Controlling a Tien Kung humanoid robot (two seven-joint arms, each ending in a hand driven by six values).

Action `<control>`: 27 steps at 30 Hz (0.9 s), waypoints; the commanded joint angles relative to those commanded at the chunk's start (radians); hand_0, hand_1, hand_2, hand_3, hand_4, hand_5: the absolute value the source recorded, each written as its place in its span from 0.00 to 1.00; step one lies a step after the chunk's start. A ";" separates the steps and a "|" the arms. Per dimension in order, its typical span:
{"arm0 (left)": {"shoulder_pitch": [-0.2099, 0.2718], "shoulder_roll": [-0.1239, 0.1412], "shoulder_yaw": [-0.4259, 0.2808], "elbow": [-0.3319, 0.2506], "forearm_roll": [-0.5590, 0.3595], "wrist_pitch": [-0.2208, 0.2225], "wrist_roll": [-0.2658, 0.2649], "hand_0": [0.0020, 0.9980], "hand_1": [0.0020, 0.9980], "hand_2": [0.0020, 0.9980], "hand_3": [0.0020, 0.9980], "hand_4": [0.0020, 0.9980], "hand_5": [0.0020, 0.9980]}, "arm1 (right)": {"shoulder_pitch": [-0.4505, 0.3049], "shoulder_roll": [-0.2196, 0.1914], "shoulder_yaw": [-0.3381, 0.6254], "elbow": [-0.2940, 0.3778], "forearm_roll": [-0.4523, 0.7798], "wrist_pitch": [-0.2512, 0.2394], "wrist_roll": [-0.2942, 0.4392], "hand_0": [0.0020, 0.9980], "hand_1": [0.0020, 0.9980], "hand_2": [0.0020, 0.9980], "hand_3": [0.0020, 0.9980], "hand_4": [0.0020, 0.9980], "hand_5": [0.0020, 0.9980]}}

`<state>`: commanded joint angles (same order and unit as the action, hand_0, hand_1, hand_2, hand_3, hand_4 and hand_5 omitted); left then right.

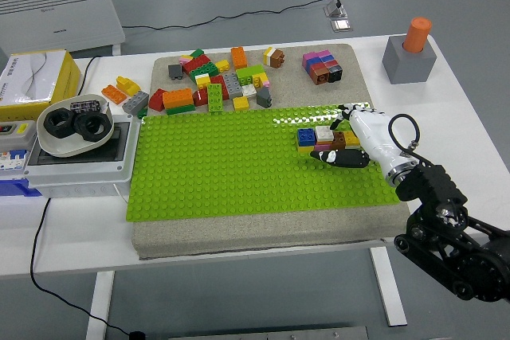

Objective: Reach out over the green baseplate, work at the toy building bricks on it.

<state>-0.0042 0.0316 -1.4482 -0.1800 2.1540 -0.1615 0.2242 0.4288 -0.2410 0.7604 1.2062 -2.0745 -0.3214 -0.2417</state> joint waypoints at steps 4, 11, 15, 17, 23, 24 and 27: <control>0.000 0.000 0.000 0.000 0.000 0.000 0.000 0.73 0.32 0.35 0.58 0.45 0.21 | 0.009 0.003 -0.005 -0.011 0.006 0.003 -0.002 0.81 0.84 0.90 0.61 1.00 0.63; 0.000 0.001 0.000 0.000 0.003 -0.001 0.000 0.73 0.32 0.35 0.58 0.45 0.21 | 0.030 0.012 -0.026 -0.037 0.019 0.013 -0.004 0.81 0.84 0.90 0.62 1.00 0.64; 0.000 0.001 -0.001 0.000 0.004 -0.002 0.001 0.73 0.32 0.35 0.58 0.45 0.21 | 0.040 0.015 -0.036 -0.047 0.024 0.015 -0.004 0.81 0.84 0.90 0.62 1.00 0.64; 0.000 0.001 -0.001 0.000 0.005 -0.002 0.001 0.73 0.32 0.35 0.58 0.45 0.21 | 0.043 0.017 -0.038 -0.051 0.025 0.016 -0.005 0.81 0.84 0.90 0.62 1.00 0.64; 0.001 0.002 -0.001 0.000 0.007 -0.003 0.001 0.73 0.32 0.35 0.58 0.45 0.21 | 0.056 0.021 -0.044 -0.067 0.028 0.018 -0.005 0.81 0.85 0.90 0.63 1.00 0.64; 0.001 0.002 -0.001 0.000 0.007 -0.003 0.000 0.73 0.32 0.35 0.58 0.45 0.21 | 0.059 0.023 -0.046 -0.071 0.030 0.020 -0.005 0.81 0.85 0.90 0.63 1.00 0.64; 0.001 0.002 -0.001 0.000 0.007 -0.003 0.000 0.73 0.32 0.35 0.58 0.45 0.22 | 0.063 0.025 -0.054 -0.079 0.032 0.026 -0.007 0.81 0.85 0.90 0.63 1.00 0.64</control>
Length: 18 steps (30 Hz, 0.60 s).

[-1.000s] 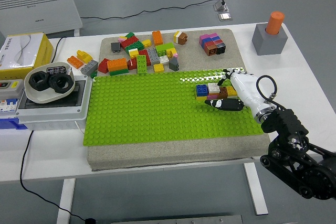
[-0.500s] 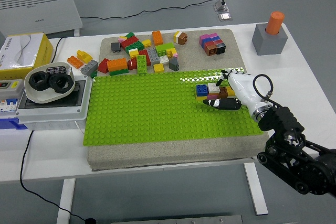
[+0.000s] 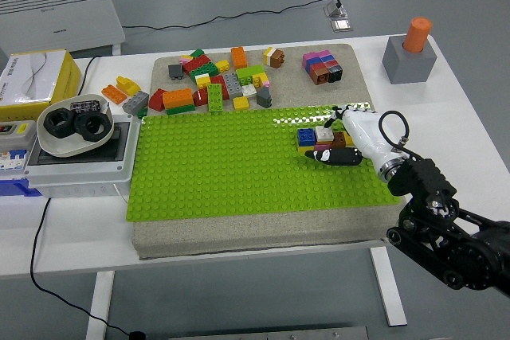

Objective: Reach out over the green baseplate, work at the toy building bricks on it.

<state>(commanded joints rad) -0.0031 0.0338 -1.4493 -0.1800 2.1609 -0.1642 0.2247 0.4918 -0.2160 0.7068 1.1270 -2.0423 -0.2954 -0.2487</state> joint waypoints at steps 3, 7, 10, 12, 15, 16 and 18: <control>0.000 0.000 -0.001 0.000 0.000 0.000 0.000 0.73 0.32 0.35 0.58 0.45 0.22 | 0.002 0.003 -0.008 -0.004 0.002 0.004 -0.001 0.81 0.85 0.90 0.63 1.00 0.64; -0.001 0.000 0.001 0.000 -0.002 0.000 0.000 0.73 0.32 0.35 0.58 0.45 0.22 | 0.003 0.006 -0.014 -0.005 0.002 0.005 -0.002 0.81 0.85 0.90 0.63 1.00 0.64; -0.001 0.000 0.001 0.000 -0.002 0.000 0.000 0.73 0.32 0.35 0.58 0.45 0.22 | 0.004 0.007 -0.014 -0.006 0.002 0.006 -0.002 0.81 0.85 0.90 0.63 1.00 0.64; -0.002 0.000 0.002 0.000 -0.003 0.000 -0.001 0.73 0.32 0.35 0.58 0.45 0.22 | 0.005 0.006 -0.015 -0.008 0.002 0.006 -0.002 0.81 0.84 0.90 0.63 1.00 0.64; -0.002 0.000 0.002 0.000 -0.003 0.000 -0.001 0.73 0.32 0.35 0.58 0.45 0.22 | 0.005 0.006 -0.016 -0.010 0.003 0.007 -0.002 0.81 0.84 0.90 0.63 1.00 0.64; -0.002 0.000 0.002 0.000 -0.003 0.000 -0.001 0.73 0.32 0.35 0.58 0.45 0.22 | 0.005 0.007 -0.016 -0.011 0.003 0.007 -0.002 0.81 0.84 0.90 0.63 1.00 0.64; -0.002 0.000 0.002 0.000 -0.003 0.000 -0.001 0.73 0.32 0.35 0.58 0.45 0.22 | 0.005 0.007 -0.017 -0.012 0.003 0.008 -0.003 0.81 0.84 0.90 0.63 1.00 0.64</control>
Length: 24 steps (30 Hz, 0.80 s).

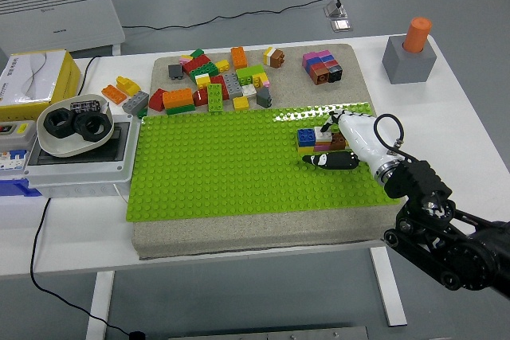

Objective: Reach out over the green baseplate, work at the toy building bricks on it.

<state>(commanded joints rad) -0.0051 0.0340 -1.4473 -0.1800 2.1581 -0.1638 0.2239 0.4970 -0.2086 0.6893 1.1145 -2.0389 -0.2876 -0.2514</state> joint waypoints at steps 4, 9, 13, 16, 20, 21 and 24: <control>0.000 0.000 -0.002 0.000 0.001 0.000 0.000 0.73 0.32 0.35 0.58 0.45 0.22 | 0.000 0.001 -0.003 -0.002 0.001 0.002 -0.001 0.81 0.85 0.90 0.64 1.00 0.64; 0.000 -0.001 -0.003 0.000 0.002 0.001 0.000 0.73 0.32 0.35 0.58 0.45 0.22 | 0.001 0.002 -0.006 -0.004 0.002 0.004 -0.001 0.81 0.85 0.90 0.64 1.00 0.64; 0.000 -0.001 -0.004 0.000 0.002 0.001 0.000 0.73 0.32 0.35 0.58 0.45 0.22 | 0.001 0.003 -0.006 -0.004 0.005 0.005 -0.001 0.81 0.85 0.90 0.64 1.00 0.64; 0.000 0.000 -0.004 0.000 0.003 0.001 0.000 0.73 0.32 0.35 0.58 0.45 0.22 | 0.000 0.004 -0.007 -0.005 0.005 0.006 -0.001 0.81 0.85 0.90 0.64 1.00 0.64; 0.000 0.000 -0.003 0.000 0.002 0.001 0.000 0.73 0.32 0.35 0.58 0.45 0.22 | -0.001 0.004 -0.007 -0.007 0.004 0.009 -0.002 0.82 0.85 0.90 0.64 1.00 0.64; 0.000 0.000 -0.003 0.000 0.002 0.001 0.000 0.73 0.32 0.35 0.58 0.45 0.22 | -0.002 0.004 -0.007 -0.007 0.003 0.009 -0.002 0.82 0.85 0.90 0.64 1.00 0.64; 0.000 0.000 -0.003 0.000 0.001 0.001 0.000 0.73 0.32 0.35 0.58 0.45 0.22 | -0.004 0.004 -0.006 -0.009 0.002 0.011 -0.003 0.82 0.85 0.90 0.64 1.00 0.64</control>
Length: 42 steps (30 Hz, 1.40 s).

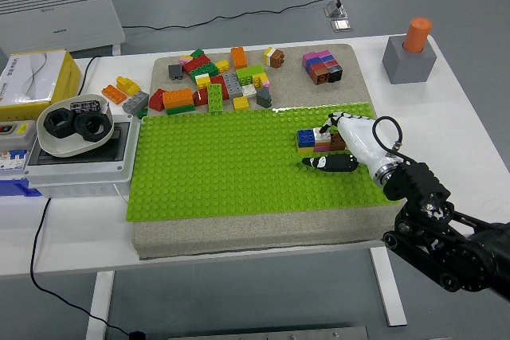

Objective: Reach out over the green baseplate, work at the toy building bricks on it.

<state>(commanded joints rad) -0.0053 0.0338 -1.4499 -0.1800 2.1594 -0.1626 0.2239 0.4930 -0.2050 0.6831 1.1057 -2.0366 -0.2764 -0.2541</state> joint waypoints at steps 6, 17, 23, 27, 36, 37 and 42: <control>0.000 0.000 -0.001 0.000 0.000 0.000 0.000 0.73 0.32 0.35 0.58 0.45 0.22 | -0.003 0.001 -0.002 -0.003 -0.001 0.003 -0.001 0.81 0.84 0.90 0.64 1.00 0.64; 0.000 0.000 0.000 0.000 -0.002 0.001 0.000 0.73 0.32 0.35 0.58 0.45 0.22 | -0.005 -0.001 -0.004 -0.006 -0.004 0.007 -0.004 0.82 0.84 0.90 0.64 1.00 0.65; 0.000 0.000 0.000 0.000 -0.003 0.000 0.000 0.73 0.32 0.35 0.58 0.45 0.22 | -0.002 -0.004 -0.009 -0.004 -0.005 0.010 -0.007 0.82 0.84 0.90 0.64 1.00 0.65; 0.001 0.000 -0.001 0.000 -0.002 0.001 0.000 0.73 0.32 0.35 0.58 0.45 0.22 | 0.001 -0.007 -0.007 0.004 -0.001 0.009 -0.008 0.82 0.84 0.90 0.64 1.00 0.65; 0.001 0.000 -0.002 0.000 -0.003 0.001 0.000 0.73 0.32 0.35 0.58 0.45 0.22 | 0.005 -0.016 0.031 0.058 0.014 -0.016 0.015 0.82 0.84 0.90 0.64 1.00 0.65; 0.001 0.000 -0.002 0.000 -0.003 0.001 0.000 0.73 0.32 0.35 0.58 0.45 0.22 | 0.005 -0.017 0.037 0.064 0.013 -0.017 0.016 0.82 0.84 0.90 0.65 1.00 0.65; -0.002 0.004 -0.006 0.000 0.002 0.003 0.000 0.73 0.32 0.35 0.58 0.45 0.22 | -0.007 -0.031 0.087 0.118 0.009 -0.025 0.024 0.82 0.84 0.90 0.65 1.00 0.65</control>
<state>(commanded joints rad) -0.0069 0.0377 -1.4561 -0.1800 2.1613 -0.1595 0.2236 0.4859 -0.2358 0.7705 1.2233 -2.0272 -0.3009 -0.2301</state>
